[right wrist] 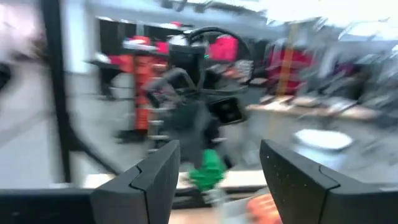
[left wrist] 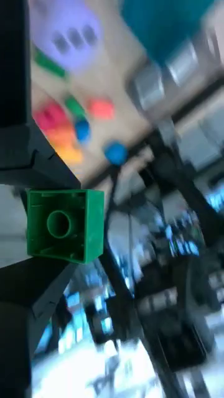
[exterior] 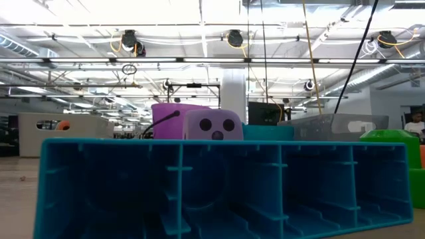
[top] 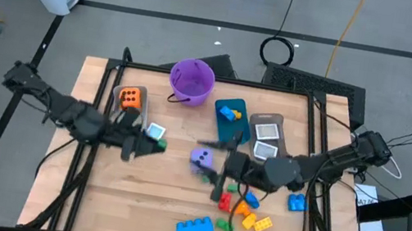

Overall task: Pick & Place Toys
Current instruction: Put the green game piece into the blue bin

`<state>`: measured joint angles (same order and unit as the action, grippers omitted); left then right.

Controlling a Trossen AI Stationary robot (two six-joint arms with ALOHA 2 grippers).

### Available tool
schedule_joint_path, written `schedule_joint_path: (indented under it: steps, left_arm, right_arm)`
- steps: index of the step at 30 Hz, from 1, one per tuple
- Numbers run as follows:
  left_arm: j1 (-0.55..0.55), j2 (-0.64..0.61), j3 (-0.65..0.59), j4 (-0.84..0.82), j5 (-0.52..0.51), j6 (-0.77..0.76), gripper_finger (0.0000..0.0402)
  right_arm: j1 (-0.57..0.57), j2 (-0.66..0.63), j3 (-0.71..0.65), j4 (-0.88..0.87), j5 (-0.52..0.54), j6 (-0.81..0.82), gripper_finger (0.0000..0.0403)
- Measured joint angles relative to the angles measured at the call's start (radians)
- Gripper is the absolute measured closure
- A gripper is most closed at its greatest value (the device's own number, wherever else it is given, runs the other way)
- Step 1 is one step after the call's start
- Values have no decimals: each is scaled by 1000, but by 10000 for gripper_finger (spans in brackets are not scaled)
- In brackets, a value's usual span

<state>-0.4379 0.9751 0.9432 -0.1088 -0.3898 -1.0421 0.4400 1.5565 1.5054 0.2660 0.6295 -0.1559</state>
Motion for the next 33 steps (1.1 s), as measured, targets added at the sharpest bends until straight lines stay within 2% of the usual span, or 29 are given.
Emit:
schedule_joint_path:
  steps: [4,7,11,14,17,24,30,33]
  left_arm:
    - [168,5,0,157,207,11,241]
    - [298,35,0,244,381,-11,250]
    - [435,93,0,351,595,-65,249]
    - [504,137,0,424,708,-102,244]
    - [554,178,0,493,797,-139,246]
    - [621,238,0,640,920,-210,246]
    - [649,246,0,656,961,-227,244]
    - [654,246,0,657,962,-229,244]
  right_arm:
    - [-47,-1,21,29,-4,-167,188]
    - [-85,-1,27,29,-24,-207,188]
    - [-159,-1,27,23,-127,-154,188]
    - [-221,-1,27,1,-244,-85,188]
    - [-259,-1,27,-37,-288,-59,188]
    - [-302,-1,27,-114,-292,-62,188]
    - [-322,-1,27,-136,-294,-65,191]
    - [-330,-1,27,-137,-299,-65,210]
